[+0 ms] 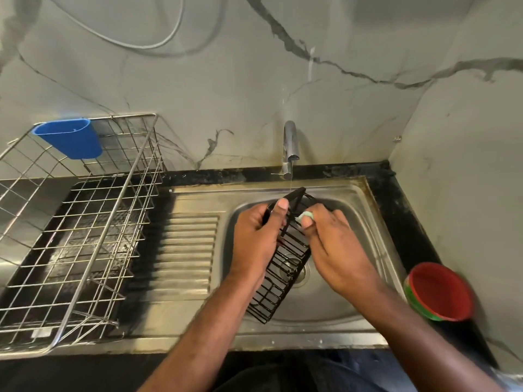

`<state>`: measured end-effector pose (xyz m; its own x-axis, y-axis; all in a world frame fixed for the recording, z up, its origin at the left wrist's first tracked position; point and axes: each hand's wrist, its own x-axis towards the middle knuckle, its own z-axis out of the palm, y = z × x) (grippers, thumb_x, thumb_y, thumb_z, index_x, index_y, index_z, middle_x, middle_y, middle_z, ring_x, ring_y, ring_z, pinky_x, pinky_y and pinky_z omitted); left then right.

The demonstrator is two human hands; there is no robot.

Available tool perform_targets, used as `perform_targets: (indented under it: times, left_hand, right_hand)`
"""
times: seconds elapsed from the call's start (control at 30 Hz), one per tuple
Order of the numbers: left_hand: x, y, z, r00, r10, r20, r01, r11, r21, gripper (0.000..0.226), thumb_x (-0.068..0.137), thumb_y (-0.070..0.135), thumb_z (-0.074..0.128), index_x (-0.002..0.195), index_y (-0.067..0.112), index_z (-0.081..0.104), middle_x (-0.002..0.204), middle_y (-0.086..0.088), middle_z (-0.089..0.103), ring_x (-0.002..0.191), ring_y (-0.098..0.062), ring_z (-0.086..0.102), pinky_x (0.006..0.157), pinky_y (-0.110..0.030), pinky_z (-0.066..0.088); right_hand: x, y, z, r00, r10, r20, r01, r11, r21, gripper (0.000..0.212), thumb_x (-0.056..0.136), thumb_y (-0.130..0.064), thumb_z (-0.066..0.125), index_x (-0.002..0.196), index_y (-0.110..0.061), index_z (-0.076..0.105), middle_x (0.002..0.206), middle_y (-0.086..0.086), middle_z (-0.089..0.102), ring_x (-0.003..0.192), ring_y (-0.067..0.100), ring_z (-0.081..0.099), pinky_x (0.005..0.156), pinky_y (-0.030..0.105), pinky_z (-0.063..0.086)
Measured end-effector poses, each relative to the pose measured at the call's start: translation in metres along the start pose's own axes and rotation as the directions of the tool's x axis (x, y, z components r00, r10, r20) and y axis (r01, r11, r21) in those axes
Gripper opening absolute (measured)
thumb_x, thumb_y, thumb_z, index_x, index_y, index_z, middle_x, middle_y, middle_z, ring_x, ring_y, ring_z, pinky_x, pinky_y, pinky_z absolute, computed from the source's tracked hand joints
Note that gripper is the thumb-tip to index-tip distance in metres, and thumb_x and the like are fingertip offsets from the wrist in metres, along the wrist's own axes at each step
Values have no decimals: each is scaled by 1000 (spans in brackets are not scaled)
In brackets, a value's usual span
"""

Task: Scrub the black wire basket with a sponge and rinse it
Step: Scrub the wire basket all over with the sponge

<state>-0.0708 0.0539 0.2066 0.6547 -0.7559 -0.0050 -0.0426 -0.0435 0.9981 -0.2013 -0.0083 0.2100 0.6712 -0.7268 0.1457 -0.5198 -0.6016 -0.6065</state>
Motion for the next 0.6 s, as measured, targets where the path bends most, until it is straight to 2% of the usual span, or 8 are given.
perform_targets:
  times: [0.07,0.17,0.23,0.33,0.4,0.47,0.53,0.6]
  left_hand:
    - [-1,-1,0,1000,-8,-21,7,999,-42,34,97,27,65,65,16,65,54,10,57,55,-6,53,60,-42,53]
    - [-3,-3,-2,998,-49,-30,45,990,-134,35,98,18,62,64,23,61,50,14,57,49,2,54,54,-27,50]
    - [-2,-8,-5,997,-70,-39,61,979,-194,26,98,18,63,72,20,64,61,13,65,55,1,59,52,-26,50]
    - [0,-13,-7,994,-100,-45,87,968,-236,13,97,21,64,87,15,71,83,7,73,70,-5,63,52,-27,51]
    - [0,-12,-5,993,-109,-45,94,965,-245,13,97,21,64,92,14,74,88,2,74,70,-9,62,50,-26,50]
    - [-1,-11,-3,993,-106,-44,92,966,-240,15,97,18,64,92,9,74,80,2,72,64,-5,58,48,-24,47]
    - [-3,-6,-2,993,-104,-51,88,961,-261,15,97,15,63,87,9,72,71,4,68,60,-4,56,49,-23,45]
    - [-4,0,-2,993,-111,-50,89,940,-329,17,96,12,62,82,10,72,68,4,67,59,-5,57,49,-20,45]
  right_hand:
    - [3,5,-5,998,13,-61,-10,998,60,26,106,-39,33,107,-22,52,89,-11,57,83,5,54,68,26,48]
    - [9,19,-10,981,89,-175,-53,978,204,14,101,-17,54,112,-19,62,100,-12,57,88,-3,59,70,9,47]
    - [12,28,-14,965,158,-211,-98,958,271,22,98,-13,61,118,-19,66,112,-11,58,98,-4,59,81,5,47]
    - [14,33,-21,965,109,-240,-49,969,244,28,98,-25,60,126,-25,65,120,-14,57,109,-3,56,86,-1,39]
    - [13,27,-22,988,28,-150,9,970,245,37,100,-37,51,135,-28,60,127,-24,52,117,-14,48,92,1,39]
    - [9,20,-16,992,-124,-36,129,974,185,42,101,-38,45,141,-27,55,143,-25,46,131,-17,37,105,7,35]
    - [6,19,-10,953,-300,31,295,949,111,44,104,-32,43,146,-21,51,156,-13,40,147,-2,28,118,17,27]
    - [2,19,-9,918,-395,42,390,917,86,49,106,-34,37,149,-14,47,160,-3,36,153,11,21,123,32,24]
